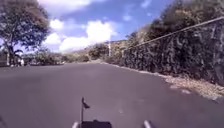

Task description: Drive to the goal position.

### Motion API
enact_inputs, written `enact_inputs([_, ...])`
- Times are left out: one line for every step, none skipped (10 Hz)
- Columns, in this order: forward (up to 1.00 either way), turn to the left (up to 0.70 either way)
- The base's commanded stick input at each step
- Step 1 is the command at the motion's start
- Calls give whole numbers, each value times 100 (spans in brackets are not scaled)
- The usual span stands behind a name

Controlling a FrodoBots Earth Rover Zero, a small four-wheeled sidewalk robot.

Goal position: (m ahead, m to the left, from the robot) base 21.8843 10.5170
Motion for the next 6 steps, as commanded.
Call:
enact_inputs([63, 0])
enact_inputs([63, 0])
enact_inputs([63, 0])
enact_inputs([63, 0])
enact_inputs([63, 0])
enact_inputs([63, 0])
